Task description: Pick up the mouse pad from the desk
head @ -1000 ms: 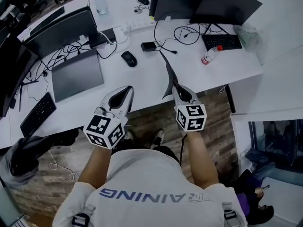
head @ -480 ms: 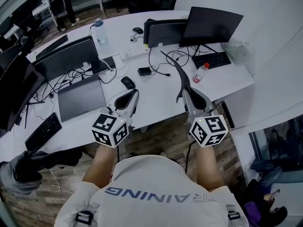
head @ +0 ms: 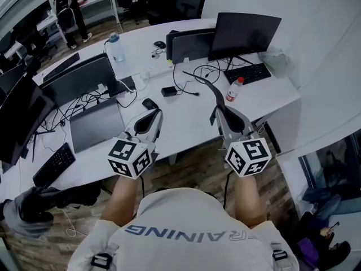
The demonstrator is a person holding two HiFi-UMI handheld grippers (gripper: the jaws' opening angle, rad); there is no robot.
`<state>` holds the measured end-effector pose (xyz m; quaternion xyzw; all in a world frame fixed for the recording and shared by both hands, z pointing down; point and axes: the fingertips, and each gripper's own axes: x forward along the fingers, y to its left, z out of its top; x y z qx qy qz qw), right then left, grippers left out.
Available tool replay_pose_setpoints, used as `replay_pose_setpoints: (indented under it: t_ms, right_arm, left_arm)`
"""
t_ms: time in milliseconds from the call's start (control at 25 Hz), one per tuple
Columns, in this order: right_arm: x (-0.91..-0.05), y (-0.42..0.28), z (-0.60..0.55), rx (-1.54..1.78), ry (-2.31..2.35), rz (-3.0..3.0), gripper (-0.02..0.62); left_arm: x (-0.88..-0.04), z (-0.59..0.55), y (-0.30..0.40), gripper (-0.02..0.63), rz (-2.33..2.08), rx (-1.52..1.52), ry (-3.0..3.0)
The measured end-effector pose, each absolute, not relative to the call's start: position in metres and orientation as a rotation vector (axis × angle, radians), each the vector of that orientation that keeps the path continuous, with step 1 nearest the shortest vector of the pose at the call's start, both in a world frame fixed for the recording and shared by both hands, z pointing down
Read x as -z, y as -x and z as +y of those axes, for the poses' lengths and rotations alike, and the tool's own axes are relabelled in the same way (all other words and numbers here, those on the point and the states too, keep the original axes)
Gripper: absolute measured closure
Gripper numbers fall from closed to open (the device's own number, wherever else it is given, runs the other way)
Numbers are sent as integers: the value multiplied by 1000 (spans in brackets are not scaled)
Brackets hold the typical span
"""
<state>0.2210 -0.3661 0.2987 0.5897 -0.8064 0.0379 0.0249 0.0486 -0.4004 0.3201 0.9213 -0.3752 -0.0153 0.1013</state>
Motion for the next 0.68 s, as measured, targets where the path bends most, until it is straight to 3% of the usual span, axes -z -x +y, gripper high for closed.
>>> replay_pose_setpoints:
  t_ms: [680]
  right_arm:
    - [-308, -233, -352, -144, -1826, -2476, 548]
  left_arm:
    - [-323, -388, -64, 606, -1093, 21, -2720]
